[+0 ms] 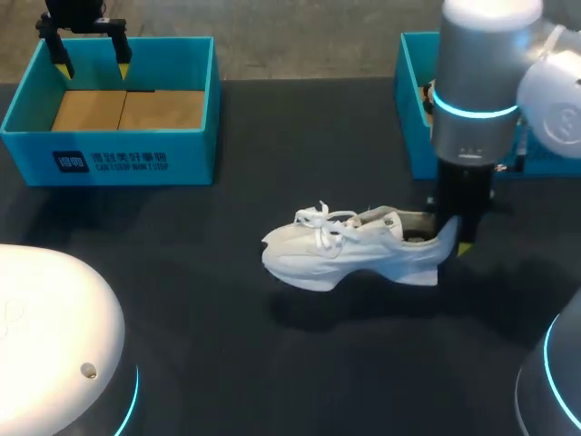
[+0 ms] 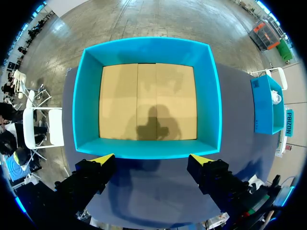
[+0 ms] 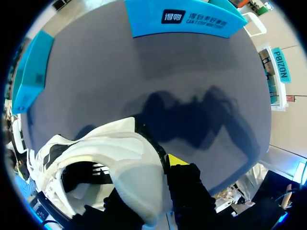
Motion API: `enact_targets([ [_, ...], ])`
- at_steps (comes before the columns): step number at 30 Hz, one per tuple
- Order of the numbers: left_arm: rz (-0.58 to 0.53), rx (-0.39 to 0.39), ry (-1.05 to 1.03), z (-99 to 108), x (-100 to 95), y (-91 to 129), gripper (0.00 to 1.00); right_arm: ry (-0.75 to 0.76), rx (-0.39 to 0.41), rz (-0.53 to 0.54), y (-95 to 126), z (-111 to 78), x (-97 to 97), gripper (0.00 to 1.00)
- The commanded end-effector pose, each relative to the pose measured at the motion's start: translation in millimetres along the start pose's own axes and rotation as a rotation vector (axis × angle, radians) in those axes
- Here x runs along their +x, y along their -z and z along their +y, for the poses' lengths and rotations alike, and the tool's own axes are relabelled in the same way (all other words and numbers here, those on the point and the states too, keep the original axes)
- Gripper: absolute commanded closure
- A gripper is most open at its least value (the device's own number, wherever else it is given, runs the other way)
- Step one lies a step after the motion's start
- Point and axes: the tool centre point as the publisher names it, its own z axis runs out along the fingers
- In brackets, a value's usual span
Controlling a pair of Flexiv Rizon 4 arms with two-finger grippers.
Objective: Take the shoe out of the shoebox, open the shoe tongue, remove and reinsert the insole, then place the shoe into the shoebox
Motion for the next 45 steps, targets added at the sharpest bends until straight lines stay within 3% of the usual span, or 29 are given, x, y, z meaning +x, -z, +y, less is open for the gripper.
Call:
enact_targets([
  [1,0.000,0.000,0.000,0.1,0.0,0.0,0.00,0.014,-0.007,0.001,-8.5,-13.3,13.5,1.00],
  [21,0.000,0.000,0.000,0.1,0.0,0.0,0.00,0.058,0.006,0.023,-56.9,-34.5,50.3,1.00],
  [29,0.000,0.000,0.000,0.1,0.0,0.0,0.00,0.005,0.035,0.006,-84.9,-37.4,56.2,1.00],
  [45,0.000,0.000,0.000,0.1,0.0,0.0,0.00,-0.021,0.008,-0.014,-89.7,-33.1,60.5,1.00],
])
